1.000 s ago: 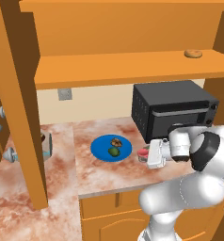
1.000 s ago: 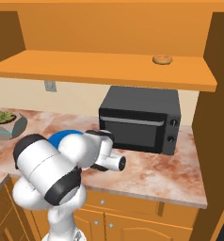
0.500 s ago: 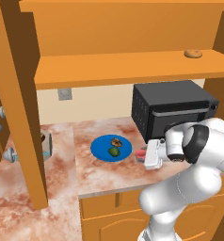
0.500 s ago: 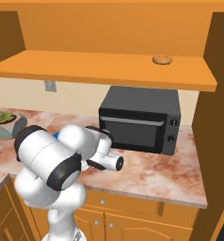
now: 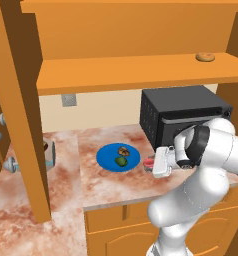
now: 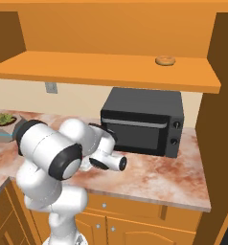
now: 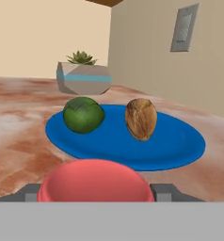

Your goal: Pick the avocado and bread from the counter and place them on the plate. Then pick the jam from the cabinet and place it next to the plate. Lastly close the cabinet door.

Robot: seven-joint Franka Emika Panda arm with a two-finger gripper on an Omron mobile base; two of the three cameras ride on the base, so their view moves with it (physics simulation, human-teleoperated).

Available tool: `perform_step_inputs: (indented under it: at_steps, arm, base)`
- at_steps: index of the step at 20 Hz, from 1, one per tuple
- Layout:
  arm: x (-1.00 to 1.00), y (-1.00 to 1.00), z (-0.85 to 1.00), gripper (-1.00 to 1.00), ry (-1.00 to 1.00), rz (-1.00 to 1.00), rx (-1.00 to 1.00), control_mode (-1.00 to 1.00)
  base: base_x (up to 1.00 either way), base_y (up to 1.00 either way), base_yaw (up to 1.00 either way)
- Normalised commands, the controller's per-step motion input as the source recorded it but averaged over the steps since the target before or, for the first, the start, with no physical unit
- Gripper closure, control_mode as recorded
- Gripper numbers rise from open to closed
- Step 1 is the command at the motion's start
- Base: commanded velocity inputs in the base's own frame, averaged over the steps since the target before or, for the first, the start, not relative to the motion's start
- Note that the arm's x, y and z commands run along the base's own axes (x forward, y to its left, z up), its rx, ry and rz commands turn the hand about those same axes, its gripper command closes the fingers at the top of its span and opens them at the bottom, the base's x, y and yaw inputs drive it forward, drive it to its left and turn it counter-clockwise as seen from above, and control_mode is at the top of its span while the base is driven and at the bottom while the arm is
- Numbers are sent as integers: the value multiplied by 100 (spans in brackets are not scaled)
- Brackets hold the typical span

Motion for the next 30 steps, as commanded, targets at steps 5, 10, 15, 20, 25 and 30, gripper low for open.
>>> perform_step_inputs:
  at_steps: [5, 10, 15, 20, 25, 30]
  arm:
    - [-34, -13, -1, -100, -8, -4, -1, -100]
    - [-34, -10, 0, -100, -8, -8, -2, -100]
    - [-10, 0, -10, -100, 0, -11, -12, -100]
    - [0, 0, -15, -100, 16, -14, -21, -100]
    - [-2, 0, 10, -100, 27, -13, -21, -100]
    - [-37, -12, 40, -100, 19, -8, -8, -100]
  base:
    - [0, 0, 0]
    - [0, 0, 0]
    - [0, 0, 0]
    - [0, 0, 0]
    - [0, 0, 0]
    - [0, 0, 0]
